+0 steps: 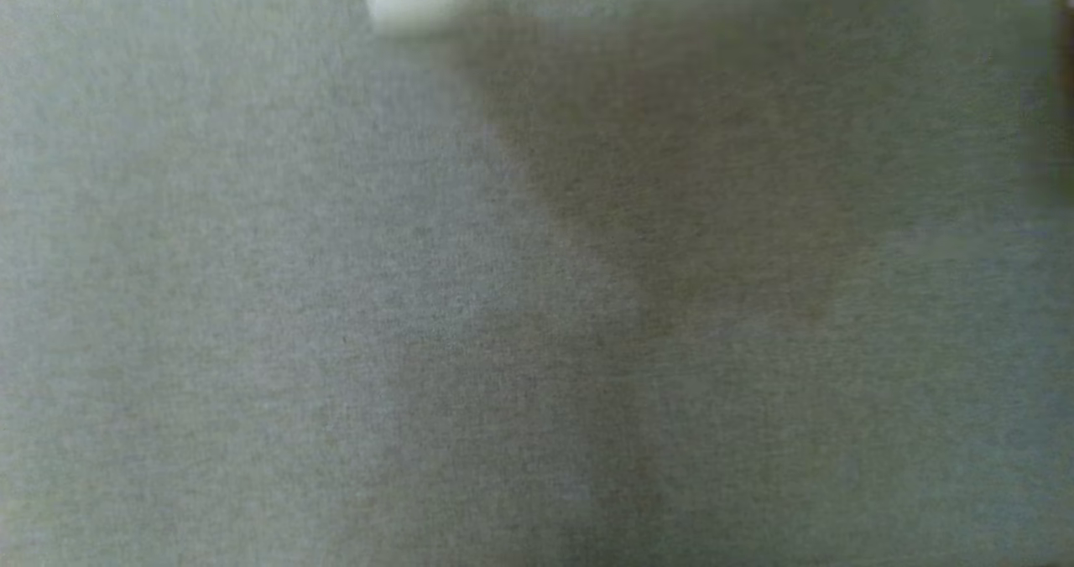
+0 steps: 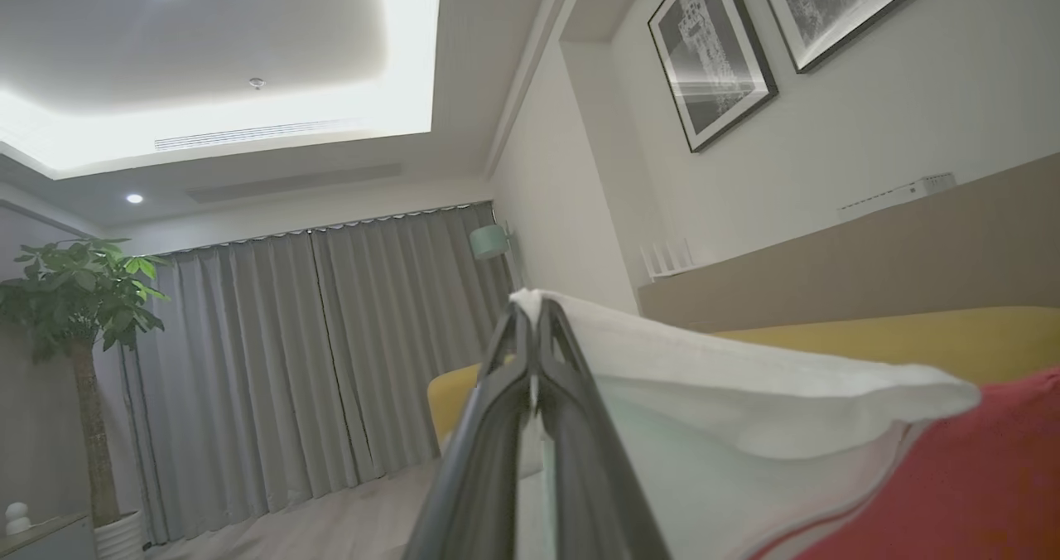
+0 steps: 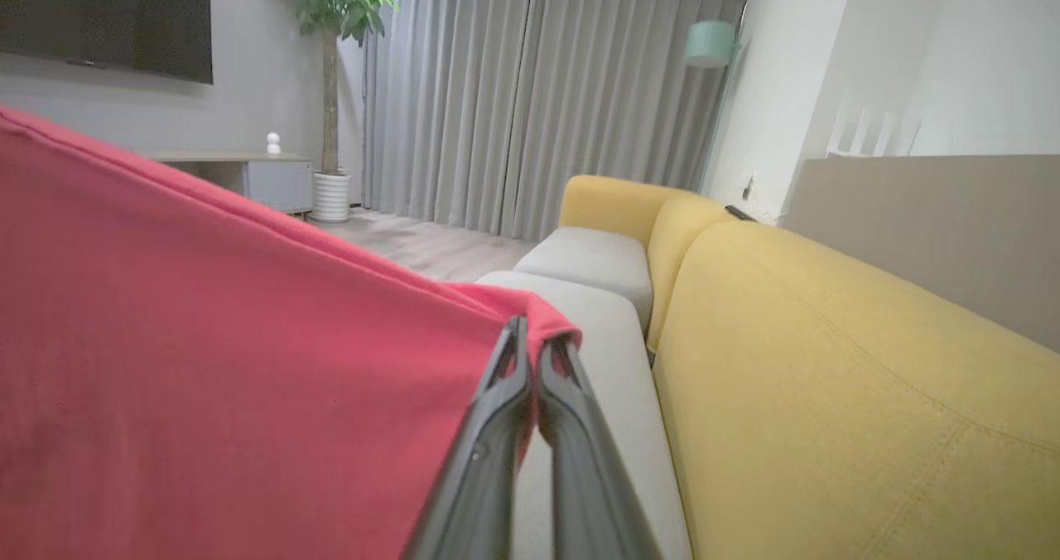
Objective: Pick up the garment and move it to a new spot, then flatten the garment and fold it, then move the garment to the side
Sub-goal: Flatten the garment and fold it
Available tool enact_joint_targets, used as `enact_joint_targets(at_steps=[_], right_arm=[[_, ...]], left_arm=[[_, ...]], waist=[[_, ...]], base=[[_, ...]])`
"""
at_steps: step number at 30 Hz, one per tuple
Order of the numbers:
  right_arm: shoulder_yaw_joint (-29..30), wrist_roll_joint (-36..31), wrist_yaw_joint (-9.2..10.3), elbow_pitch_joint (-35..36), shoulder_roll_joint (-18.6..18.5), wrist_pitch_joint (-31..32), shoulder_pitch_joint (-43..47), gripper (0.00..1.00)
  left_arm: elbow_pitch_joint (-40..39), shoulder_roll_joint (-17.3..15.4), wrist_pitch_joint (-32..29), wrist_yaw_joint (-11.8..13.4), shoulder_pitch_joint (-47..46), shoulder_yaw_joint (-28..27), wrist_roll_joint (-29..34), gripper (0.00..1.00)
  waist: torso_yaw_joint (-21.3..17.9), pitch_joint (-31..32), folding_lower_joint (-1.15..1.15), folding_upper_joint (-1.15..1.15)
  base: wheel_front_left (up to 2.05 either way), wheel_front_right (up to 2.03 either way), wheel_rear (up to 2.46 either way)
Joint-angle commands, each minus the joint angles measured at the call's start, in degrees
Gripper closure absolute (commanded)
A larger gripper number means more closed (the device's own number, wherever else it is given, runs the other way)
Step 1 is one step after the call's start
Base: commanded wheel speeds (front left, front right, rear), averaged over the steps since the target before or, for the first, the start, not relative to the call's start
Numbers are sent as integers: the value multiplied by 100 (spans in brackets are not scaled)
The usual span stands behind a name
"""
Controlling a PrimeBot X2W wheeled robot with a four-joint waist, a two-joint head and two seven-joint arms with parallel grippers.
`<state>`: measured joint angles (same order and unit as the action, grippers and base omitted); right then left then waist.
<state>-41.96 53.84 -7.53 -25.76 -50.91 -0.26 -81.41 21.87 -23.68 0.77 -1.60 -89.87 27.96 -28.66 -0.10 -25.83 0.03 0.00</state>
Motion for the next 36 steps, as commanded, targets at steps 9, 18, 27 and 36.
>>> enact_joint_targets(at_steps=[9,18,27,36], right_arm=[[-694,112,4,-183,-298,-426,68,100],[-1423,662,4,-266,-445,-1094,1139,100],[-1361,713,4,116,-614,-1469,3053,100],[-145,-125,4,346,-48,-1473,5156,100]], left_arm=[[-116,-337,672,-237,283,37,96,100],[-1785,-797,1024,454,3151,233,23,100],[-2868,-1078,1246,1530,6461,494,-218,100],[-3054,-738,1403,1854,8896,413,-1002,100]], waist=[[324,-666,-3,0],[362,-439,-3,0],[170,192,-3,0],[-158,814,-3,0]], base=[[0,0,0],[0,0,0],[0,0,0],[0,0,0]])
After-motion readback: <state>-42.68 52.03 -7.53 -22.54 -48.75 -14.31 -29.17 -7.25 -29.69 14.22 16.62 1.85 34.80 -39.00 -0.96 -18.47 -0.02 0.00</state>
